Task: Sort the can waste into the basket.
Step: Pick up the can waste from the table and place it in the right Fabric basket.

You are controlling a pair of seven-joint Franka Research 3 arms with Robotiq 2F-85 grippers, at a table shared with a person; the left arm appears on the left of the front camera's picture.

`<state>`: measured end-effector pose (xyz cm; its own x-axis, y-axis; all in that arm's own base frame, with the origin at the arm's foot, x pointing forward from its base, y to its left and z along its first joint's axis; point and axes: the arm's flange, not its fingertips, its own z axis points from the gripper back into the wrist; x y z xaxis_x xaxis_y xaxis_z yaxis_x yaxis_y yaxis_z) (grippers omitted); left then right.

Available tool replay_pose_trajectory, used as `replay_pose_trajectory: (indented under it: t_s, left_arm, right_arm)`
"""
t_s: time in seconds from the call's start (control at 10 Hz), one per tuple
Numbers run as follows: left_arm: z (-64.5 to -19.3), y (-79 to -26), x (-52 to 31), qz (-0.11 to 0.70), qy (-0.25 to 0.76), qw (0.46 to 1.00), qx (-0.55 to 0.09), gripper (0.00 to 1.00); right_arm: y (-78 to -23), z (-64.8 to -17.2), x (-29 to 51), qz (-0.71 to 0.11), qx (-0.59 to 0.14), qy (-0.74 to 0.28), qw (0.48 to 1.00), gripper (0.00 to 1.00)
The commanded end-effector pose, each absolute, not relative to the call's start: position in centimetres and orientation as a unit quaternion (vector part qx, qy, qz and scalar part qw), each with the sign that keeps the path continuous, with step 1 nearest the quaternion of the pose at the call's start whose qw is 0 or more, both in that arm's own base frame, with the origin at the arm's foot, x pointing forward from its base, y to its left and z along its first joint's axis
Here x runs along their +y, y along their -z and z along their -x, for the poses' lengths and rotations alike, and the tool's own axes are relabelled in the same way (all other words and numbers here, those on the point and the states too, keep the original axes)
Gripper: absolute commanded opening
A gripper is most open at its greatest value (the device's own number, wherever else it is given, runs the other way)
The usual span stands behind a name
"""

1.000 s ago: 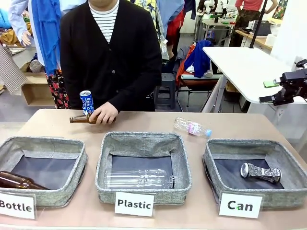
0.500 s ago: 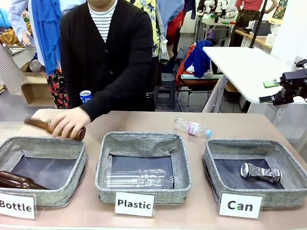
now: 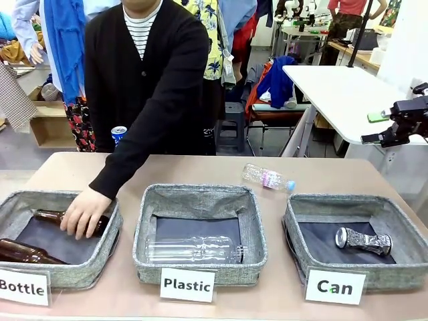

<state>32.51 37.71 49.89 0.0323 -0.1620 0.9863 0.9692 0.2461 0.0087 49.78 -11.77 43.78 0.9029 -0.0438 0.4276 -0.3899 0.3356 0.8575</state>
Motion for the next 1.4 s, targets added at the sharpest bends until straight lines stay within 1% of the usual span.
replay_pose_trajectory:
  t_s: [0.0, 0.1, 0.3, 0.4, 0.6, 0.8, 0.9, 1.0, 1.2, 1.3]
  left_arm:
    - [-30.6, -48.0, 40.9, 0.407, 0.454, 0.557, -0.564, 1.0]
    - [-30.4, -47.1, 40.9, 0.405, 0.441, 0.566, -0.566, 1.0]
    - [-30.9, -46.6, 39.9, 0.406, 0.456, 0.565, -0.554, 1.0]
    - [-31.2, -46.8, 38.5, 0.403, 0.464, 0.569, -0.546, 1.0]
    - [-33.6, -48.0, 33.7, 0.381, 0.485, 0.598, -0.512, 1.0]
    - [-37.7, -47.9, 27.8, 0.373, 0.509, 0.622, -0.463, 1.0]
    - [-41.2, -47.3, 24.7, 0.343, 0.489, 0.658, -0.458, 1.0]
    - [-44.4, -46.5, 21.8, 0.336, 0.499, 0.667, -0.439, 1.0]
    - [-49.7, -44.5, 17.1, 0.32, 0.504, 0.668, -0.444, 1.0]
    - [-52.0, -43.2, 15.1, 0.307, 0.498, 0.679, -0.443, 1.0]
  right_arm:
    - [-44.1, -49.8, -11.8, -0.567, -0.193, -0.116, 0.792, 1.0]
    - [-44.1, -49.8, -11.8, -0.567, -0.193, -0.116, 0.792, 1.0]
    - [-44.1, -49.8, -11.8, -0.567, -0.193, -0.116, 0.792, 1.0]
    - [-44.1, -49.8, -11.8, -0.567, -0.193, -0.116, 0.792, 1.0]
    - [-44.1, -49.8, -11.8, -0.567, -0.193, -0.116, 0.792, 1.0]
    - [-44.1, -49.8, -11.8, -0.567, -0.193, -0.116, 0.792, 1.0]
    - [-44.1, -49.8, -11.8, -0.567, -0.193, -0.116, 0.792, 1.0]
    - [-44.1, -49.8, -11.8, -0.567, -0.193, -0.116, 0.792, 1.0]
    - [-44.1, -49.8, -11.8, -0.567, -0.193, -0.116, 0.792, 1.0]
    - [-44.1, -49.8, -11.8, -0.567, -0.193, -0.116, 0.792, 1.0]
